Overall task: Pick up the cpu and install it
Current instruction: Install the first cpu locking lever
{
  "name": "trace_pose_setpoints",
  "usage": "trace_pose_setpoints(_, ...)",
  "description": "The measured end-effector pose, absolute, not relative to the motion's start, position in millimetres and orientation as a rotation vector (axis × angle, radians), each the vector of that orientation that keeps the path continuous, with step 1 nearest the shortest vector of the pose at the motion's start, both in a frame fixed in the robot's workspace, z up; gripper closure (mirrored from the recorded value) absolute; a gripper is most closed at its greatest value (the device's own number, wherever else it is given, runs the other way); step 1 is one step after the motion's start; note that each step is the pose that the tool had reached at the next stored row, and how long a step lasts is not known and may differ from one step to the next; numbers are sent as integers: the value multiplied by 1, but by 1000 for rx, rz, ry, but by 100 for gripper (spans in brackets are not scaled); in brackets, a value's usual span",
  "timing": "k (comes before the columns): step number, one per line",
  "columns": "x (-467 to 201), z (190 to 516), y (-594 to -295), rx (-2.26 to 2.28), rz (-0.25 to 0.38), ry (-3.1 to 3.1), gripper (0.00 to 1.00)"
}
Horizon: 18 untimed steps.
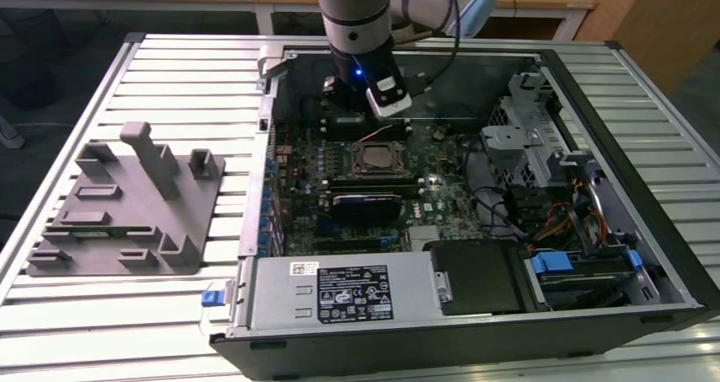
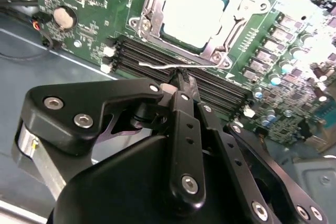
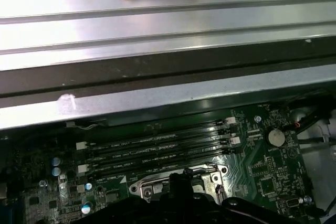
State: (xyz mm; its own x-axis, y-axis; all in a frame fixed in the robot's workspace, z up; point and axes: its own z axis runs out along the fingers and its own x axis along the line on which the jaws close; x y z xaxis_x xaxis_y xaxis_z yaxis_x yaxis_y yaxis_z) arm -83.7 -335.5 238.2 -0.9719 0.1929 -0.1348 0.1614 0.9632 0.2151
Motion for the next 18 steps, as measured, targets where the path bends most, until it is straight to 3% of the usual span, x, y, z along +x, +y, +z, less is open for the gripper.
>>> trace_pose_setpoints(18,-81,225,-334,353,297,2925,89)
